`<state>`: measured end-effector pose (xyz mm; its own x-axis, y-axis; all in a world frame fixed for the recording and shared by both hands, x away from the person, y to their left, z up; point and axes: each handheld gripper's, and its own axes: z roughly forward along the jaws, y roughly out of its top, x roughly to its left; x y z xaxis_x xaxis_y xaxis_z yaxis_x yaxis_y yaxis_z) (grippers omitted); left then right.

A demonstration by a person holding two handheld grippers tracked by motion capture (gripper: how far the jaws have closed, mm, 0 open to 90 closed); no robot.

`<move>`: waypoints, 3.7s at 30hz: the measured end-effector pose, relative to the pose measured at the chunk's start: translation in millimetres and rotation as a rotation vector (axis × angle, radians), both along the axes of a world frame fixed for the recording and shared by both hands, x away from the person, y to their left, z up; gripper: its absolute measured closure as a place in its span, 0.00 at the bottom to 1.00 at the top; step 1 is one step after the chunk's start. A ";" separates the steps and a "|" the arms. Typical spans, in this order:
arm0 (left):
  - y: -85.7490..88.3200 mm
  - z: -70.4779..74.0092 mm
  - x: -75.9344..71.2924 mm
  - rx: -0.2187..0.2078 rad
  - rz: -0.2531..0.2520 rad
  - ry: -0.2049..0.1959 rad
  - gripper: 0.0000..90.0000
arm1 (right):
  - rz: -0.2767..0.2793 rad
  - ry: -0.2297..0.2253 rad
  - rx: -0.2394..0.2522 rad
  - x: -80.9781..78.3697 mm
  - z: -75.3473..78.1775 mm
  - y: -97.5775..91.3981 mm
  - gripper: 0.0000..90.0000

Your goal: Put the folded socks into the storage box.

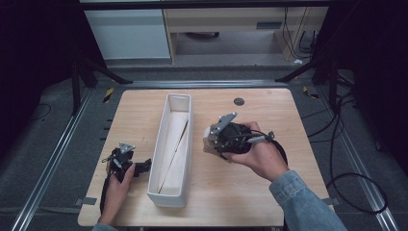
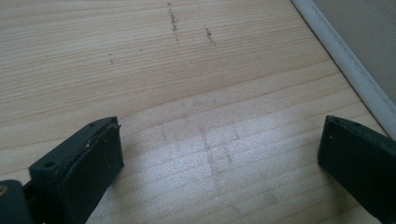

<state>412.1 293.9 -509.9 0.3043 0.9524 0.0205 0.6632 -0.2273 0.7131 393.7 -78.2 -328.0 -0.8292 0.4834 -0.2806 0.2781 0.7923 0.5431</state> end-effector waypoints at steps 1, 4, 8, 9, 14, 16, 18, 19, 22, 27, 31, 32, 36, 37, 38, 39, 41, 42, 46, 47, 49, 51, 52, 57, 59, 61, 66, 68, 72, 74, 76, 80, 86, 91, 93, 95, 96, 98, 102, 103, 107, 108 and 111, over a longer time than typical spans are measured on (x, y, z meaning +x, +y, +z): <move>0.0 0.0 0.0 0.000 -0.001 -0.001 0.00 | 0.000 0.000 0.000 0.0 0.0 0.0 0.51; 0.1 0.0 0.0 0.001 -0.001 -0.001 0.00 | 0.026 -0.028 0.002 -0.7 21.0 11.2 0.51; 0.1 0.1 0.1 0.001 -0.001 0.000 0.00 | 0.055 -0.046 0.006 -2.0 40.4 25.8 0.51; 0.1 0.1 0.0 0.001 -0.001 0.001 0.00 | 0.064 -0.048 0.008 -2.1 44.9 29.5 0.51; 0.1 0.1 0.0 0.001 -0.002 0.001 0.00 | 0.095 -0.063 -0.003 -2.2 59.9 46.5 0.51; 0.1 0.1 0.1 0.001 -0.001 0.000 0.00 | 0.122 -0.075 -0.012 -3.5 67.1 61.6 0.51; 0.1 0.1 0.1 0.001 -0.001 0.001 0.00 | 0.132 -0.077 -0.012 -4.1 68.8 66.8 0.52; 0.1 0.1 0.1 0.001 -0.001 0.001 0.00 | 0.141 -0.081 -0.017 -4.6 70.4 71.7 0.52; 0.2 0.2 0.0 0.001 -0.002 0.002 0.00 | 0.163 -0.081 -0.017 -4.7 73.1 84.9 0.52; -0.1 0.0 0.1 -0.001 0.001 -0.001 0.00 | 0.196 -0.081 -0.030 -4.1 71.6 102.8 0.52; 0.0 0.0 0.1 -0.001 0.001 -0.001 0.00 | 0.217 -0.074 -0.040 -3.5 68.2 112.3 0.52; -0.1 0.0 0.1 -0.001 0.001 -0.001 0.00 | 0.228 -0.076 -0.048 -2.6 67.2 113.8 0.52; -0.1 -0.1 0.1 -0.001 0.001 -0.001 0.00 | 0.229 -0.062 -0.057 -1.9 62.9 121.6 0.52; 0.0 0.0 0.1 0.000 0.000 0.000 0.00 | 0.237 -0.062 -0.061 -1.5 61.7 123.0 0.52; 0.0 0.0 0.1 -0.001 0.001 -0.001 0.00 | 0.243 -0.059 -0.061 -1.4 60.4 124.5 0.52; 0.0 0.0 0.2 0.000 0.000 -0.001 0.00 | 0.245 -0.058 -0.064 -1.7 59.3 125.9 0.52; 0.0 0.0 0.2 0.000 0.000 0.000 0.00 | 0.250 -0.053 -0.069 -2.0 57.6 128.1 0.52; 0.0 0.0 0.2 0.000 0.000 0.000 0.00 | 0.251 -0.052 -0.070 -2.2 57.0 129.2 0.52; -0.1 -0.1 0.4 -0.001 0.001 -0.002 0.00 | 0.262 -0.049 -0.072 -3.2 55.6 133.1 0.52; -0.2 -0.1 0.4 -0.002 0.001 -0.002 0.00 | 0.268 -0.049 -0.076 -3.5 55.0 134.1 0.52; -0.1 -0.1 0.4 -0.001 0.000 -0.002 0.00 | 0.269 -0.045 -0.077 -4.9 53.3 136.1 0.52; -0.1 -0.1 0.4 -0.001 0.000 -0.003 0.00 | 0.272 -0.045 -0.082 -5.3 51.7 137.5 0.52; -0.2 -0.1 0.4 -0.001 0.001 -0.002 0.00 | 0.276 -0.045 -0.081 -5.2 50.7 138.1 0.51; -0.4 -0.2 0.4 -0.004 0.004 -0.002 0.00 | 0.282 -0.036 -0.084 -6.1 46.0 140.3 0.52; -0.3 -0.1 0.6 -0.002 0.001 -0.003 0.00 | 0.282 -0.032 -0.085 -6.4 43.4 140.7 0.52; -0.4 -0.2 0.6 -0.003 0.001 -0.002 0.00 | 0.283 -0.026 -0.084 -6.9 40.4 141.5 0.51; -0.2 0.0 0.5 0.000 -0.001 0.000 0.00 | 0.291 -0.016 -0.084 -8.2 34.2 144.3 0.52; -0.3 -0.1 0.4 -0.003 0.001 0.001 0.00 | 0.297 -0.012 -0.087 -8.7 32.7 145.0 0.51; -0.2 0.0 0.5 -0.001 0.000 0.000 0.00 | 0.299 -0.005 -0.086 -9.2 29.2 145.2 0.51; -0.3 0.0 0.5 -0.002 0.001 0.001 0.00 | 0.299 -0.004 -0.086 -9.5 27.1 145.2 0.51; -0.2 0.1 0.5 -0.001 0.000 0.001 0.00 | 0.301 0.001 -0.086 -10.0 25.2 145.0 0.51; -0.2 0.0 0.5 -0.001 0.000 0.000 0.00 | 0.302 0.007 -0.089 -10.9 22.9 144.5 0.51; -0.3 0.0 0.6 -0.001 0.000 0.000 0.00 | 0.302 0.013 -0.083 -12.9 21.2 145.3 0.51; -0.3 0.0 0.6 -0.001 0.001 0.000 0.00 | 0.312 0.019 -0.086 -14.8 17.9 145.6 0.51; -0.3 0.0 0.6 -0.001 0.001 0.000 0.00 | 0.314 0.023 -0.087 -15.4 16.4 145.1 0.51; -0.4 0.0 0.7 -0.001 0.001 0.000 0.00 | 0.315 0.026 -0.087 -16.4 14.6 144.6 0.51; -0.4 0.0 0.7 -0.001 0.001 0.000 0.00 | 0.314 0.029 -0.088 -17.0 13.7 144.4 0.51; -0.4 -0.1 0.7 -0.001 0.001 -0.001 0.00 | 0.315 0.031 -0.086 -17.9 11.8 144.1 0.51; -0.4 -0.1 0.7 -0.001 0.001 0.000 0.00 | 0.317 0.032 -0.083 -19.9 9.4 143.6 0.51; -0.4 -0.1 0.7 -0.001 0.001 0.000 0.00 | 0.318 0.032 -0.083 -20.2 9.0 143.4 0.51; -0.3 0.1 0.8 0.001 -0.001 0.001 0.00 | 0.318 0.035 -0.080 -21.6 6.8 142.6 0.51; -0.5 -0.1 0.9 -0.002 0.001 0.000 0.00 | 0.314 0.039 -0.079 -22.4 5.9 142.5 0.51; -0.6 0.0 1.0 -0.001 0.001 0.000 0.00 | 0.318 0.039 -0.081 -22.9 5.2 142.2 0.51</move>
<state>413.1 293.4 -509.9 0.3035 0.9526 0.0192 0.6633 -0.2257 0.7135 370.8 64.0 -322.8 -0.9460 0.1756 -0.2725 0.0288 0.8829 0.4687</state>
